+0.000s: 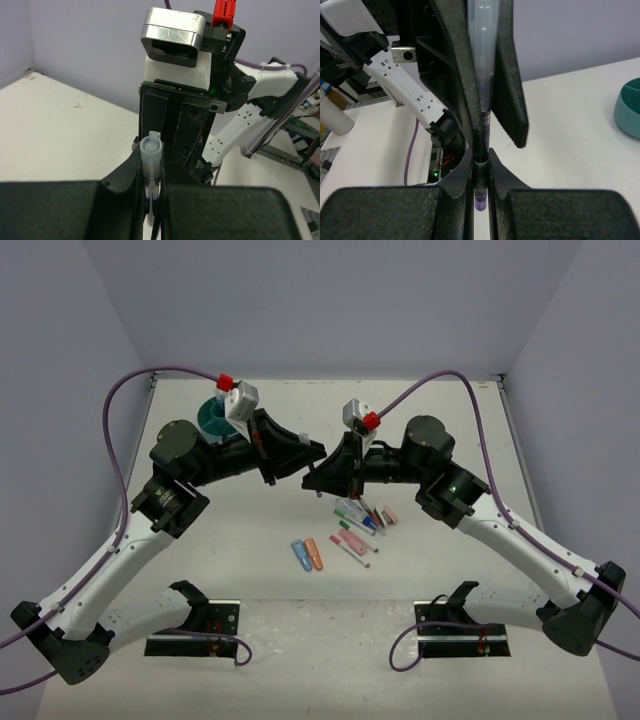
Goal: Sort the stationery into containers
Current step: Place the pen in the storage box.
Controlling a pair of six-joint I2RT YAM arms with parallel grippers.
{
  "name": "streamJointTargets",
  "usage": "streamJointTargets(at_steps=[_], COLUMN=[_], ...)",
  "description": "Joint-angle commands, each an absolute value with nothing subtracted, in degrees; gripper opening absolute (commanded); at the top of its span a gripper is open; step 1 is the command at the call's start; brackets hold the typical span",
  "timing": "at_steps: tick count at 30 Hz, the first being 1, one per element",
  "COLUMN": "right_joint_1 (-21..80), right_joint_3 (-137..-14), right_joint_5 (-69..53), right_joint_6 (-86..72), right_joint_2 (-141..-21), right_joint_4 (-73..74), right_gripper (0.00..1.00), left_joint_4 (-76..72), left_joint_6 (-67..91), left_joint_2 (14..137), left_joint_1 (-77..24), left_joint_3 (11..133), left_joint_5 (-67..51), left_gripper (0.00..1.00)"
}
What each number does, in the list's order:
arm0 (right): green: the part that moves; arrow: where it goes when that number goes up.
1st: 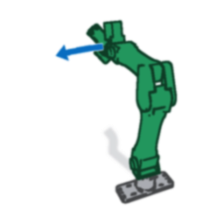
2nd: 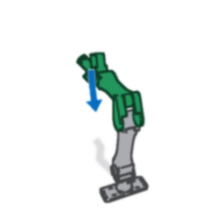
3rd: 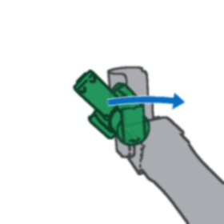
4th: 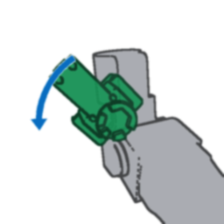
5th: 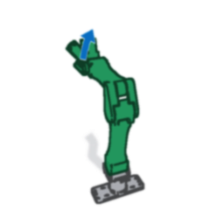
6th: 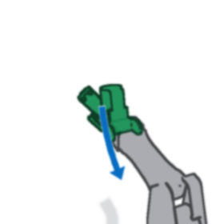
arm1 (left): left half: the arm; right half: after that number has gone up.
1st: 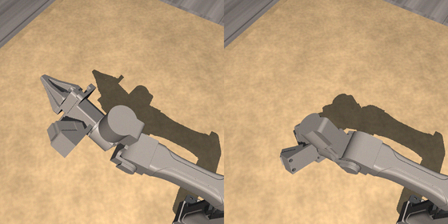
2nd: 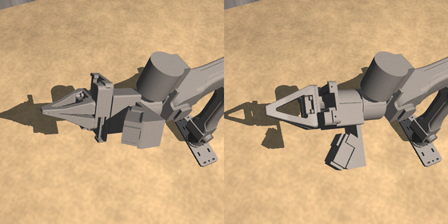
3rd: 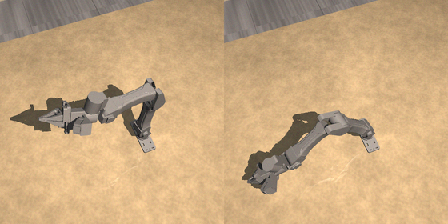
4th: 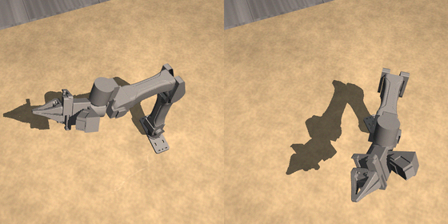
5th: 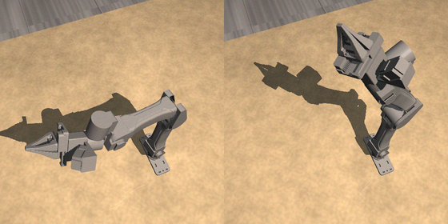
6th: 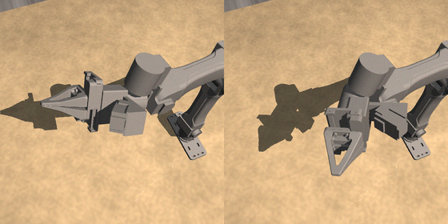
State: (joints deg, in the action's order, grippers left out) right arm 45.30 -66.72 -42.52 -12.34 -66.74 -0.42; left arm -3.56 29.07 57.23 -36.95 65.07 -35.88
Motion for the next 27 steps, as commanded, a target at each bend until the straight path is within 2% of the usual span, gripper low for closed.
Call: streamJointTargets(at_steps=[1, 2, 4, 5, 6, 7, 8, 12, 14, 16, 18, 21, 27], right_joint_1=[45.55, 45.53, 45.53, 45.5, 45.36, 45.07, 45.0, 43.6, 42.91, 42.45, 42.28, 42.28, 42.28], right_joint_3=[-68.52, -68.34, -67.41, -66.7, -66.03, -65.79, -65.49, -61.19, -57.59, -55.47, -54.08, -52.46, -49.73], right_joint_5=[-42.63, -42.2, -40.95, -39.9, -37.52, -33.22, -32.27, -16.94, -6.19, 2.05, 4.36, 3.11, -0.53], right_joint_6=[-10.51, -10.3, -9.79, -9.5, -8.98, -8.61, -8.34, -7.29, -7.83, -8.87, -9.88, -11.44, -13.31], right_joint_2=[-65.57, -65.6, -65.75, -65.89, -66.26, -66.56, -66.94, -67.15, -65.52, -63.73, -62.33, -58.46, -55.26], right_joint_4=[-2.64, -2.64, -2.68, -2.7, -2.55, -1.33, -0.49, 2.28, 2.29, 2.29, 2.21, 2.17, 1.85], right_gripper=[0.01, 0.08, 0.34, 0.52, 0.89, 0.97, 0.99, 0.99, 0.99, 0.99, 0.99, 0.99, 0.99], left_joint_4=[-4.1, -3.62, -2.42, -1.55, -0.13, 3.28, 5.11, 9.75, 8.65, 2.17, -3.37, -9.36, -20.44], left_joint_6=[29.07, 28.82, 28.37, 28.03, 27.35, 26.91, 26.68, 22.78, 20.43, 16.82, 15.6, 18.34, 14.14], left_joint_2=[57.23, 56.88, 56.19, 56.01, 56.16, 56.95, 57.51, 61.51, 65.98, 70.37, 74.71, 80.98, 91.31], left_joint_1=[-36.91, -36.91, -36.87, -36.83, -36.83, -36.75, -36.61, -36.56, -35.44, -33.16, -29.53, -18.13, -10.53], left_joint_3=[63.63, 63.54, 63.93, 64.51, 65.11, 66.77, 67.84, 71.96, 72.82, 72.69, 72.66, 75.46, 79.66], left_joint_5=[-34.64, -32.18, -27.07, -24.41, -20.0, -17.36, -14.44, 10.53, 28.97, 41.83, 45.98, 43.44, 40.14], left_gripper=[0.0, 0.0, 0.0, 0.0, 0.0, 0.0, 0.0, 0.0, 0.0, 0.0, 0.0, 0.0, 0.0])
